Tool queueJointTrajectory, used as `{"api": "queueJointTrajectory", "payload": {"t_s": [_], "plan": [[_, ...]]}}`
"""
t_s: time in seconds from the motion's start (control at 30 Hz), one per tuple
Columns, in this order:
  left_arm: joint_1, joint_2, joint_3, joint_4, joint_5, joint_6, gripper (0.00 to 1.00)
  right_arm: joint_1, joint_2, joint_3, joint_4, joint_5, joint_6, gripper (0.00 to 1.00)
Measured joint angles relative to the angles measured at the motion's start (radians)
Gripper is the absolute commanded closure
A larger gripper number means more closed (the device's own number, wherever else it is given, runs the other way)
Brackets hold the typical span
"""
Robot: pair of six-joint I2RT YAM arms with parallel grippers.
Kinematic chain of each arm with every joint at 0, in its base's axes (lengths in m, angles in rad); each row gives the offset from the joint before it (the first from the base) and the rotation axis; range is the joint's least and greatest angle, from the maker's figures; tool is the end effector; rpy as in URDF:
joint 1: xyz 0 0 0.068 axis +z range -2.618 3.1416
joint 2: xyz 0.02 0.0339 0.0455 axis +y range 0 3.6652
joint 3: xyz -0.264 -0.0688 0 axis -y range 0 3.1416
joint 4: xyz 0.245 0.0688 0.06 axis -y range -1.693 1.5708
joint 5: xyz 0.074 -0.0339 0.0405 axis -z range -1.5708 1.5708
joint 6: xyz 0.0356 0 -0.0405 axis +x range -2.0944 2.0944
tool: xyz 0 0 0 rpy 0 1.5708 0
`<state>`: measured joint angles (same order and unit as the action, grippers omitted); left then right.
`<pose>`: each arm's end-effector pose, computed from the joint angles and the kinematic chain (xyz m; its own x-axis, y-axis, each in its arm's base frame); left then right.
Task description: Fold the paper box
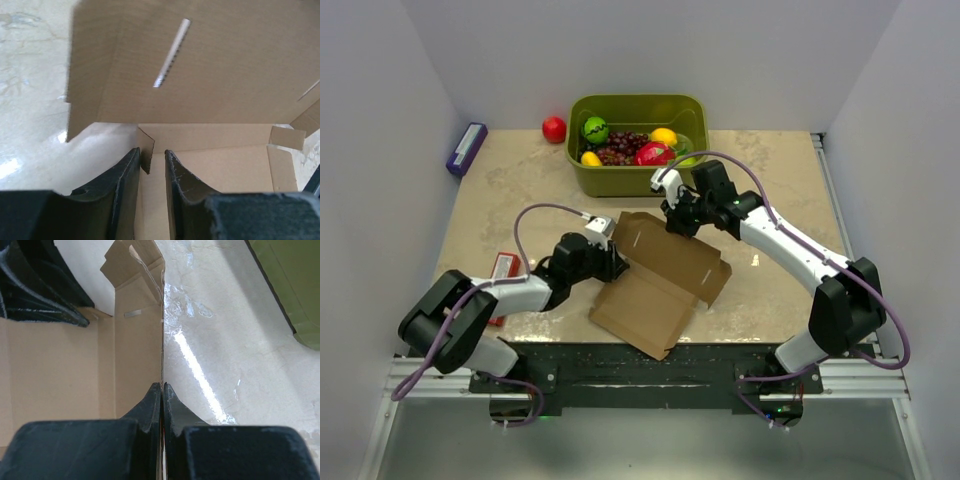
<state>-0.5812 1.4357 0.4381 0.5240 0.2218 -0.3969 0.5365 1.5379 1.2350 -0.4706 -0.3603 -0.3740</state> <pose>0.2168 -0.1518 0.1522 -0.6219 -0.0427 -0.7820 0.4975 0.7496 -0.4365 0.2857 0.1845 0.2866 -0.3050 -0.5792 -0.7560 -0.8664 0.4982 -0.0321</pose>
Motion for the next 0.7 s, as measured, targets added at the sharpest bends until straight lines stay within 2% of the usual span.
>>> {"api": "queueJointTrajectory", "payload": {"t_s": [0.33, 0.43, 0.47, 0.57, 0.7], "plan": [[-0.079, 0.119, 0.041, 0.036, -0.033, -0.039, 0.67, 0.003, 0.0, -0.002, 0.0, 0.031, 0.0, 1.0], [-0.09, 0.164, 0.053, 0.04, -0.032, -0.041, 0.6, 0.007, 0.0, -0.006, 0.0, 0.039, 0.0, 1.0], [-0.09, 0.168, 0.055, 0.038, -0.032, -0.041, 0.52, 0.008, 0.0, -0.007, 0.0, 0.043, 0.0, 1.0], [-0.094, 0.165, 0.058, 0.032, -0.034, -0.042, 0.38, 0.014, 0.0, -0.009, 0.002, 0.066, 0.0, 1.0], [-0.094, 0.09, 0.061, -0.017, -0.049, -0.025, 0.35, 0.027, 0.0, -0.012, 0.011, 0.1, -0.003, 1.0]]}}
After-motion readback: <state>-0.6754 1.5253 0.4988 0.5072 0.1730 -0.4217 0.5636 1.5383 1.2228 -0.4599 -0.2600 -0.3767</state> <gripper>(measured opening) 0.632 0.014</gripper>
